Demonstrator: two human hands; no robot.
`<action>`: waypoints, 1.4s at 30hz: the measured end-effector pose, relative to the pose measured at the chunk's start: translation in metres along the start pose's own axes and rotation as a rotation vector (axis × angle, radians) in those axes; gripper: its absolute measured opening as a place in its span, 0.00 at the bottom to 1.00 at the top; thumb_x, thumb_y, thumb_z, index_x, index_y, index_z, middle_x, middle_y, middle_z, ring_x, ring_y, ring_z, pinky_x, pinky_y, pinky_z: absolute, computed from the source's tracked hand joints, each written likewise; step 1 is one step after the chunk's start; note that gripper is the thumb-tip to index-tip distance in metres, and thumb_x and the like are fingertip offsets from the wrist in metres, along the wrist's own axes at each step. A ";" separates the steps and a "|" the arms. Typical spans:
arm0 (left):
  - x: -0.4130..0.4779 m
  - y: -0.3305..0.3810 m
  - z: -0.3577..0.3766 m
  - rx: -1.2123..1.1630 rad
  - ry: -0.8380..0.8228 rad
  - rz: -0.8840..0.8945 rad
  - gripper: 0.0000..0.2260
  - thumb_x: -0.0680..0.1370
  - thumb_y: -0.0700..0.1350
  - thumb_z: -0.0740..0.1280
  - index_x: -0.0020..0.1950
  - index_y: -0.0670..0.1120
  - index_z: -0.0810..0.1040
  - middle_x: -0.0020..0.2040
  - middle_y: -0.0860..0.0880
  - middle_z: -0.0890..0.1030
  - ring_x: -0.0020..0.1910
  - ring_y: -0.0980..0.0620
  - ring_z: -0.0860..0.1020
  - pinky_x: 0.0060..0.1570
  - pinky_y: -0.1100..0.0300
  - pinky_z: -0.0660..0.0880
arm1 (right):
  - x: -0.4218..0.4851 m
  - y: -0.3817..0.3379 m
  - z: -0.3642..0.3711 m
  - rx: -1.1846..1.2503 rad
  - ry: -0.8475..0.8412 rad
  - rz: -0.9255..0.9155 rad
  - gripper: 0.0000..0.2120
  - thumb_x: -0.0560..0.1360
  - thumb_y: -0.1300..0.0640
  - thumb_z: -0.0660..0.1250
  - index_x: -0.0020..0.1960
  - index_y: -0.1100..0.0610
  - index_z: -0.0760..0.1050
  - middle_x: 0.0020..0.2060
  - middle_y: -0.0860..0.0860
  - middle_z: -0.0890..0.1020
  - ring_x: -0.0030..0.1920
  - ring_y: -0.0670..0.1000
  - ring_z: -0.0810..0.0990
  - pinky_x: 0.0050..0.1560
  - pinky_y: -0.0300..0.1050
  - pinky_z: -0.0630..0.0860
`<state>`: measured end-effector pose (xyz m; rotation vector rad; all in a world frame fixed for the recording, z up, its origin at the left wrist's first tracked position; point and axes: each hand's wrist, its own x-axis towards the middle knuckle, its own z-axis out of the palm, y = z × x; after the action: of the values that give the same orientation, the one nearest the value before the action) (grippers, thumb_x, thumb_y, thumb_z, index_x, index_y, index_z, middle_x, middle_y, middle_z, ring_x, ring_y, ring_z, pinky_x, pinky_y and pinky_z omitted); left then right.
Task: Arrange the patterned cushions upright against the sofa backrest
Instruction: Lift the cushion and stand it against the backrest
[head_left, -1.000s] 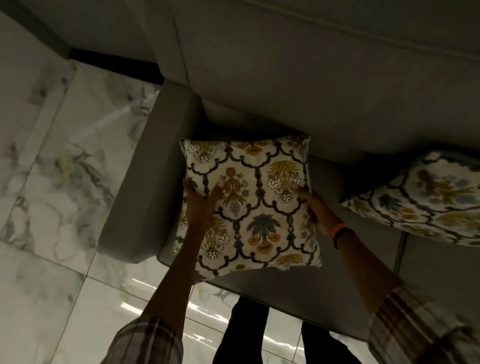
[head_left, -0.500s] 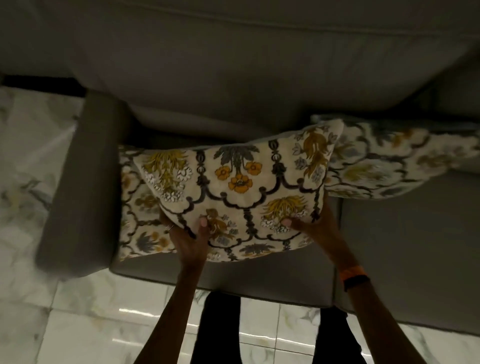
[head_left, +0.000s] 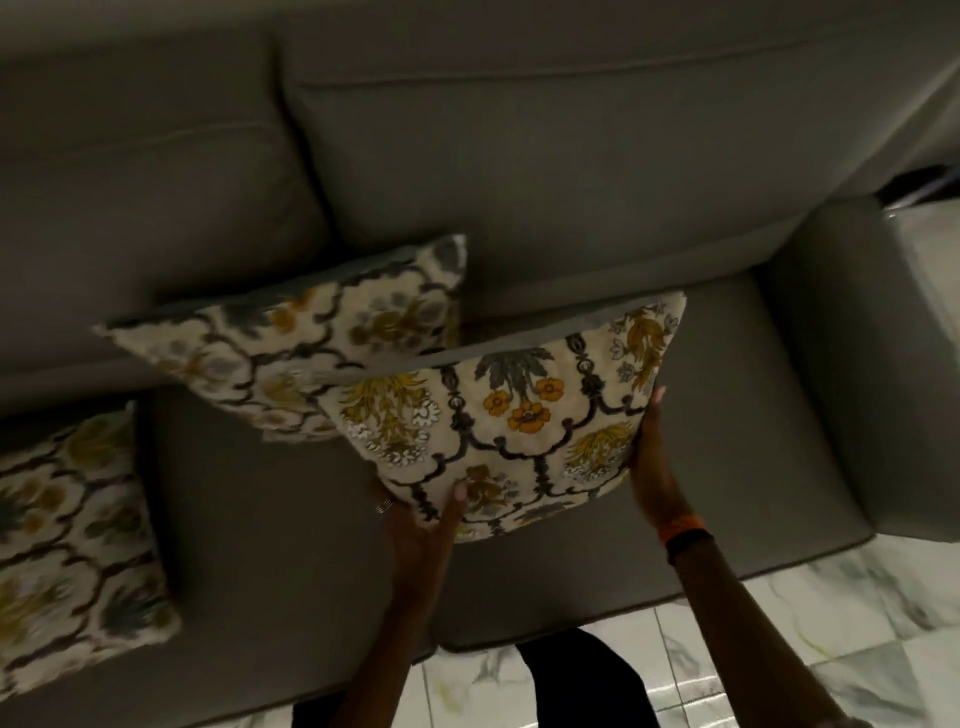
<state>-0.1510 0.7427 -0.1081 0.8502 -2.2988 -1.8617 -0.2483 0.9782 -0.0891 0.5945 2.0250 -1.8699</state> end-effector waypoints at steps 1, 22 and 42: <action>0.004 0.011 0.027 0.012 -0.029 0.026 0.41 0.69 0.37 0.79 0.73 0.54 0.58 0.69 0.60 0.64 0.67 0.75 0.65 0.64 0.75 0.68 | 0.015 -0.003 -0.026 0.007 0.018 0.004 0.29 0.85 0.38 0.40 0.82 0.43 0.60 0.77 0.50 0.72 0.74 0.53 0.75 0.76 0.61 0.69; 0.098 0.101 0.385 -0.038 -0.334 0.203 0.42 0.72 0.38 0.77 0.77 0.41 0.52 0.69 0.57 0.69 0.67 0.66 0.71 0.65 0.67 0.72 | 0.269 -0.077 -0.313 0.317 0.354 -0.063 0.24 0.89 0.49 0.44 0.83 0.56 0.55 0.75 0.50 0.71 0.53 0.34 0.78 0.71 0.41 0.74; 0.106 -0.018 0.215 1.005 -0.580 0.647 0.38 0.77 0.63 0.60 0.79 0.44 0.56 0.78 0.42 0.62 0.78 0.42 0.59 0.75 0.38 0.59 | 0.115 0.083 -0.113 -0.719 0.470 -0.011 0.37 0.78 0.31 0.57 0.76 0.56 0.65 0.75 0.58 0.67 0.77 0.60 0.64 0.79 0.64 0.60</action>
<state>-0.3165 0.8833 -0.2126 -0.5281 -3.2818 -0.6578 -0.3007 1.1049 -0.2076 0.8466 2.7667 -0.9167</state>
